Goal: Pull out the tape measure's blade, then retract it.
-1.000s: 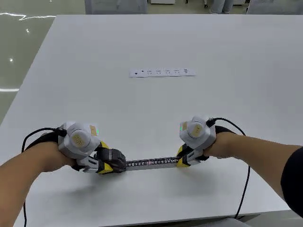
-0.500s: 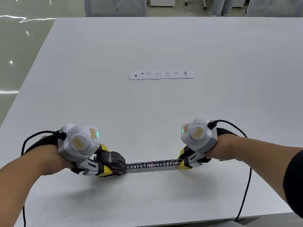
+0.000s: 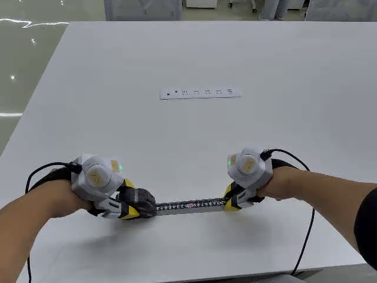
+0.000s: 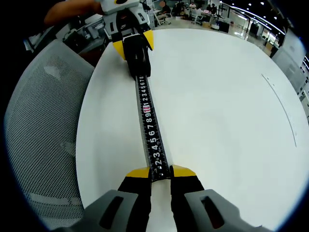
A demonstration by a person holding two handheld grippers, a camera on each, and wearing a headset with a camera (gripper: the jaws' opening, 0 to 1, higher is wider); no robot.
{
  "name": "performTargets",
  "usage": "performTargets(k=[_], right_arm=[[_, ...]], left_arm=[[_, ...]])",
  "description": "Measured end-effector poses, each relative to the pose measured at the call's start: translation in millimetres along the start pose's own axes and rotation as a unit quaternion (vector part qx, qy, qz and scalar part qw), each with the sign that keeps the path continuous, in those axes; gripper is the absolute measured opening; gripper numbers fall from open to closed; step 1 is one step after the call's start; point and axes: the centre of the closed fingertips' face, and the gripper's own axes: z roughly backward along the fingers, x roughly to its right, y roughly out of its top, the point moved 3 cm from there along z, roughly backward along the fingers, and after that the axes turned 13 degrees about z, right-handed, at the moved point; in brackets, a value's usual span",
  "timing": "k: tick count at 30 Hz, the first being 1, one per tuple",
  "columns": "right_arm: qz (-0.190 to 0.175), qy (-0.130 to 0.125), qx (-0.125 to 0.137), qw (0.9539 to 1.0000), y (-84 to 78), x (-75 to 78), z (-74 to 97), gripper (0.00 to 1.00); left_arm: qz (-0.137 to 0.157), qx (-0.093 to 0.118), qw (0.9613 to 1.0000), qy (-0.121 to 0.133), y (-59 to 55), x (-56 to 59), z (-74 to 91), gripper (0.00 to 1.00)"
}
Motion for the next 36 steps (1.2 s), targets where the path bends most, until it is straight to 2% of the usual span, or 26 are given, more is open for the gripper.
performTargets(k=[36], right_arm=[[-0.004,-0.003,-0.007,1.0,-13.1,0.6,5.5,0.1]], left_arm=[[0.001,0.0,1.0,0.001,1.5,1.8,0.6,0.3]])
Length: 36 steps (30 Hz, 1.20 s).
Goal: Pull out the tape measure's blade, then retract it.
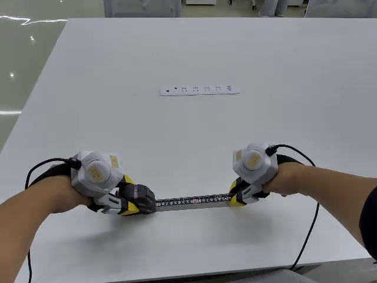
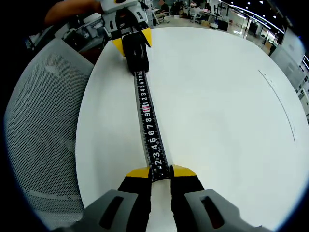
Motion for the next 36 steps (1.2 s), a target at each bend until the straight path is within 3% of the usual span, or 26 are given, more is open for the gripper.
performTargets(k=[36], right_arm=[[-0.006,0.0,-0.002,1.0,-10.9,0.1,5.6,0.1]], left_arm=[[0.0,0.0,1.0,0.0,-1.0,-1.7,-0.7,0.3]])
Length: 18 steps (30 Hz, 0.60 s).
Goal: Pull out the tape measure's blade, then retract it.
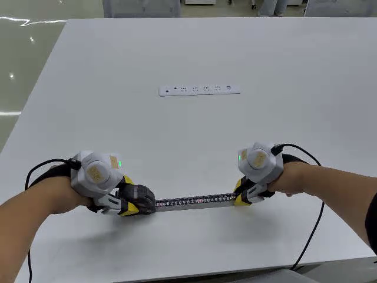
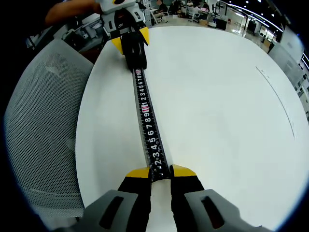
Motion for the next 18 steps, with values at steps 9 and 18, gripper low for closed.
performTargets(k=[9,18], right_arm=[[0.0,0.0,-0.001,1.0,-2.1,0.3,1.1,0.1],[-0.001,-0.001,-0.002,1.0,-3.9,0.4,2.2,0.1]], left_arm=[[0.0,0.0,1.0,0.001,-0.1,-0.6,-0.4,0.3],[0.0,0.0,1.0,0.001,-0.9,-1.1,-0.5,0.3]])
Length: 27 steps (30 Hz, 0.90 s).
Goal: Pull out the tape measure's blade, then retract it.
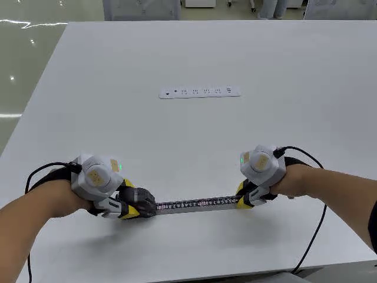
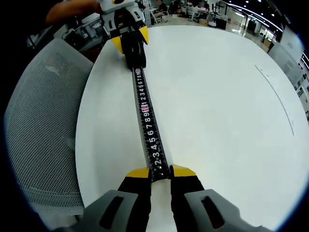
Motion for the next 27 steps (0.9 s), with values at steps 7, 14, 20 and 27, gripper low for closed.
performTargets(k=[7,14,20,27], right_arm=[[-0.001,0.0,0.0,1.0,-2.5,0.4,0.8,0.1],[-0.003,-0.001,0.0,1.0,-4.9,0.2,2.3,0.1],[-0.004,-0.002,-0.001,1.0,-6.2,-0.1,2.8,0.1],[-0.004,-0.003,-0.001,1.0,-8.5,0.0,4.2,0.1]], left_arm=[[0.0,0.0,1.0,0.0,0.0,-0.5,0.1,0.3],[0.0,0.001,1.0,-0.001,-0.1,-0.3,0.3,0.3],[0.0,0.0,1.0,-0.001,0.0,-0.1,0.3,0.3],[0.0,0.0,1.0,0.0,0.2,0.0,0.4,0.3]])
